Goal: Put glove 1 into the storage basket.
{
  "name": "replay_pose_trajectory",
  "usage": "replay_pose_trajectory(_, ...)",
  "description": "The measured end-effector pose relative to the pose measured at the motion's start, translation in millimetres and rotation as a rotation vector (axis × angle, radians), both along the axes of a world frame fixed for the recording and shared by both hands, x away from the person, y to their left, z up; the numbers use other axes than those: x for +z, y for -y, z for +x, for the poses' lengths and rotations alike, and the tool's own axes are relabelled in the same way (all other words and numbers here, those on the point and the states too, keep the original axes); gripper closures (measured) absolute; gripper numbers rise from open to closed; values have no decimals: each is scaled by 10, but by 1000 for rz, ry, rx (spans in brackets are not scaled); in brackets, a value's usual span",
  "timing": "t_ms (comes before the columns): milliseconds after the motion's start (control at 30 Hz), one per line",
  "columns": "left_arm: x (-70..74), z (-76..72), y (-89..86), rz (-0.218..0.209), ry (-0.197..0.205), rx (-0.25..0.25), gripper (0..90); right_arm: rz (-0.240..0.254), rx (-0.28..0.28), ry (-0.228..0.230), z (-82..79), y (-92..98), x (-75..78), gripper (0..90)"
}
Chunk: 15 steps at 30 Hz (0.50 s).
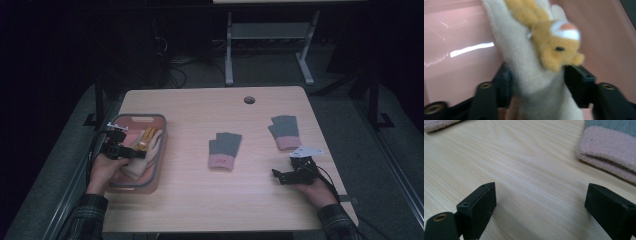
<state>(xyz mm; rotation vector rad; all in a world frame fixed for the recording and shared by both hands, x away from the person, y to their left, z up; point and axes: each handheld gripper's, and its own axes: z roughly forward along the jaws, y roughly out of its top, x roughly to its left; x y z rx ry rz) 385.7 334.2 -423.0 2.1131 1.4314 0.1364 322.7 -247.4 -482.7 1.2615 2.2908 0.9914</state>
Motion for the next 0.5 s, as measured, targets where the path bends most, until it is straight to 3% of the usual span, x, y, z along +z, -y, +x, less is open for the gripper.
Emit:
replay_pose_trajectory(33,7,-5,5,9,12,4,298,1,0,0,0,-1,0,98)
replay_pose_trajectory(167,36,-11,-9,18,27,9,167,1,0,0,0,-1,0,98)
replay_pose_trajectory(500,316,-69,-44,11,130,6,147,0,0,0,0,0,0,98)
